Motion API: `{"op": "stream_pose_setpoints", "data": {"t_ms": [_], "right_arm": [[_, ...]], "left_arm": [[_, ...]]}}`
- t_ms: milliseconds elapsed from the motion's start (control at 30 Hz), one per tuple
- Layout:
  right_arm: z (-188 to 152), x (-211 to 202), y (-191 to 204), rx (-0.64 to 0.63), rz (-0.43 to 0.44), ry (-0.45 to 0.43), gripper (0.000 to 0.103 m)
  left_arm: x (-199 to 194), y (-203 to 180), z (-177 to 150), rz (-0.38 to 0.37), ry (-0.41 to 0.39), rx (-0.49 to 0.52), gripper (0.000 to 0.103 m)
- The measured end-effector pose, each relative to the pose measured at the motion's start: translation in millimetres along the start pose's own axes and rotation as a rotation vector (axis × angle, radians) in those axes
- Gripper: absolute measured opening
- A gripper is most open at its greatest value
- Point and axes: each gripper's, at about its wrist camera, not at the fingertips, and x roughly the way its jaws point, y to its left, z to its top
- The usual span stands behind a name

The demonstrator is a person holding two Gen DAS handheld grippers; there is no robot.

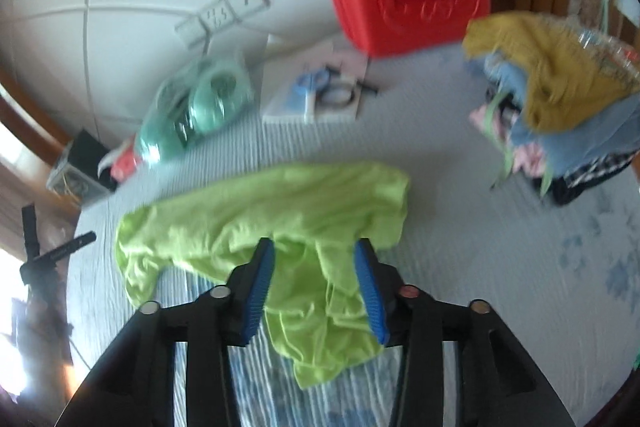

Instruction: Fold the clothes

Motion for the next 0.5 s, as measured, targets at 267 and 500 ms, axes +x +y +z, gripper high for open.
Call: {"op": "stream_pose_setpoints", "data": {"t_ms": [267,500], "right_arm": [[-17.4,60.0,1.1,-0.061,-0.050,0.138,0.054],[-7.6,109.9,21.2,-0.226,-0.134,0.181,0.084]], "left_arm": [[46.1,-14.3,-16.7,0.069,0.043,0.072,0.074],[79.2,-14.0,-8.8,0.055,0.085,0.043,0.046]]}}
